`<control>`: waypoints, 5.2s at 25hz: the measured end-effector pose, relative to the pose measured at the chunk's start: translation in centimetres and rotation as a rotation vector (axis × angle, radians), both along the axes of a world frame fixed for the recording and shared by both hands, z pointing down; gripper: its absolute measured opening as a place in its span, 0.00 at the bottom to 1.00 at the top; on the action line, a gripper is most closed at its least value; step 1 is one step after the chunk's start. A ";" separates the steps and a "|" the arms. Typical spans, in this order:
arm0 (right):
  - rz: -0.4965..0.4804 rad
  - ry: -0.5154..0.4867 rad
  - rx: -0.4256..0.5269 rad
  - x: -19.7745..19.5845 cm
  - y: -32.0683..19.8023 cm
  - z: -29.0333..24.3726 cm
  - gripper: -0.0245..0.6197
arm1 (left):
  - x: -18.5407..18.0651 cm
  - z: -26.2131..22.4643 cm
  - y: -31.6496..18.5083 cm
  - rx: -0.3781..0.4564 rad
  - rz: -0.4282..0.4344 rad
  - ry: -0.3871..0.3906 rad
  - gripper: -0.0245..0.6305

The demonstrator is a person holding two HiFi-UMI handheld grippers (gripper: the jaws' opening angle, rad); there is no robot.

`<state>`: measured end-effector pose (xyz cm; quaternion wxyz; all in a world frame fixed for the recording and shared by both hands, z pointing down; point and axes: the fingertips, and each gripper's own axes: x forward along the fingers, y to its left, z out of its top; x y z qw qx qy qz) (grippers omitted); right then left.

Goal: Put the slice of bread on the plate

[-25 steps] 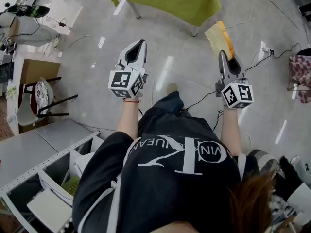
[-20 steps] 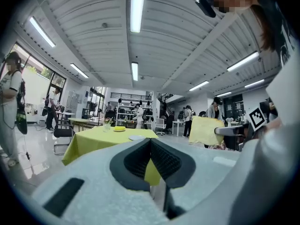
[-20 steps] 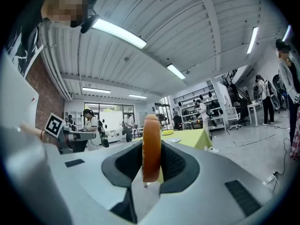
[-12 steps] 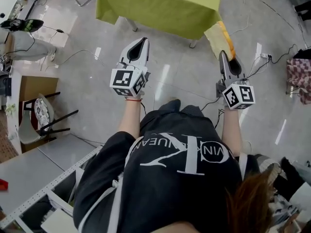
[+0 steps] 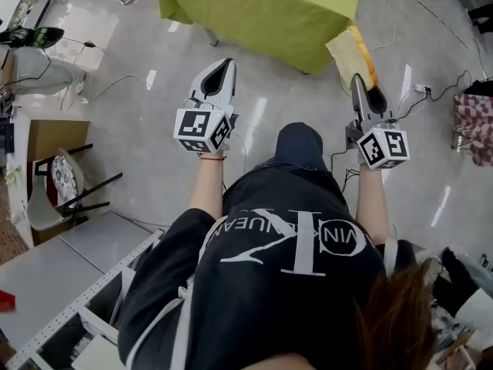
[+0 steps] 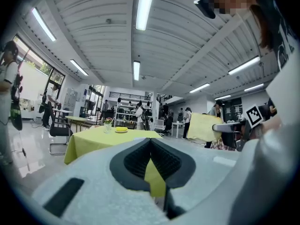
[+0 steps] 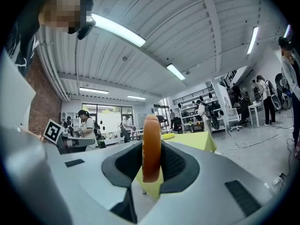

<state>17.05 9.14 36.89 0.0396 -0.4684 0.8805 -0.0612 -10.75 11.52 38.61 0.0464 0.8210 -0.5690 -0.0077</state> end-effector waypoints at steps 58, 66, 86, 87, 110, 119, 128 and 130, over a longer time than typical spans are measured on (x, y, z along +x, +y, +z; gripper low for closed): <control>-0.072 -0.074 -0.105 -5.9 -29.8 2.9 0.18 | -4.9 0.8 -28.9 -0.069 -0.036 -0.021 0.05; -0.076 -0.078 -0.147 -6.9 -31.5 3.9 0.18 | -6.2 1.9 -30.1 -0.115 -0.046 -0.024 0.05; -0.093 -0.145 -0.355 -10.1 -40.8 7.0 0.18 | -4.0 3.0 -42.9 -0.136 0.081 0.012 0.05; -0.094 -0.169 -0.378 -10.4 -41.4 7.2 0.18 | -4.1 3.2 -43.5 -0.141 0.083 0.014 0.05; -0.016 -0.472 -0.744 -12.0 -48.6 11.8 0.19 | -4.8 5.1 -51.4 -0.198 0.105 0.023 0.05; -0.043 -0.185 -0.807 -12.0 -48.0 13.8 0.41 | -3.9 5.5 -51.4 -0.208 0.116 0.027 0.05; -0.095 -0.025 -0.865 -12.0 -47.1 14.4 0.60 | -3.0 4.7 -51.5 -0.193 0.144 0.023 0.05; -0.097 -0.030 -0.870 -12.0 -46.9 14.3 0.61 | -2.7 4.3 -51.8 -0.184 0.157 0.021 0.05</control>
